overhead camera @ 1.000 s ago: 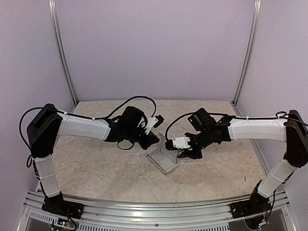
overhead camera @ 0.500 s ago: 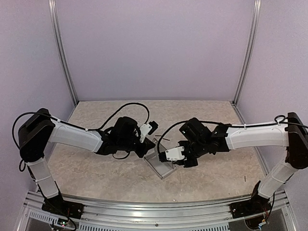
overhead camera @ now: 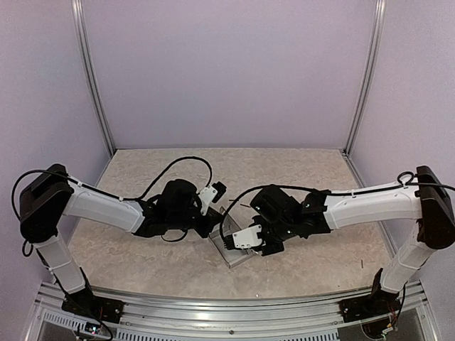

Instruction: Fold the paper box

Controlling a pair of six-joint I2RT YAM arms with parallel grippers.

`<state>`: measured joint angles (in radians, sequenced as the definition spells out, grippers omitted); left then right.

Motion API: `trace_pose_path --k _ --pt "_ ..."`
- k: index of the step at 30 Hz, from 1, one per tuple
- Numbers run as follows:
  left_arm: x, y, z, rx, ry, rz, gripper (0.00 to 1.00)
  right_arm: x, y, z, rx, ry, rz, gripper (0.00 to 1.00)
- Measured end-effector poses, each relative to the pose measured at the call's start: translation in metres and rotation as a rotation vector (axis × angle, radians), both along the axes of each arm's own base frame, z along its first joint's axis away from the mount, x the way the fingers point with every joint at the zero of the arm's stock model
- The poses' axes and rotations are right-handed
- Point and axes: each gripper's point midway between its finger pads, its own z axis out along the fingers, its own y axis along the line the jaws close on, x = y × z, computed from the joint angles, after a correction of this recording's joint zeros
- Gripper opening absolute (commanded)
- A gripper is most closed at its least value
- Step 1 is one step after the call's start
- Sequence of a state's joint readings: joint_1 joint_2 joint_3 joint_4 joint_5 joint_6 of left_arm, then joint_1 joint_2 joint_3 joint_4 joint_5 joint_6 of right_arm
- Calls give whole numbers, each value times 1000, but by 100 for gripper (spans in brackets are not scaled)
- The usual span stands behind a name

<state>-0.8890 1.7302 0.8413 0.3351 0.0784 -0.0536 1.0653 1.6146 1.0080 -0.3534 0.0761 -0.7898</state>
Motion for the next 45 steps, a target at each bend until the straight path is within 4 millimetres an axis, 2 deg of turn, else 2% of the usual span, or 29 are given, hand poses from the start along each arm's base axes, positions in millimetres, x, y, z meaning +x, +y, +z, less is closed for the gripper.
trace_pose_path --k 13,28,39,45 --pt "3 3 3 43 69 51 1 12 -1 5 5 8 -115 27" --pt "-4 14 -1 -7 25 65 2 14 -1 3 9 29 -152 27" --pt "-25 34 -25 30 33 78 6 7 8 0 2 -2 -131 28" --pt "-45 34 -40 59 59 45 7 3 10 -2 5 -2 -97 30"
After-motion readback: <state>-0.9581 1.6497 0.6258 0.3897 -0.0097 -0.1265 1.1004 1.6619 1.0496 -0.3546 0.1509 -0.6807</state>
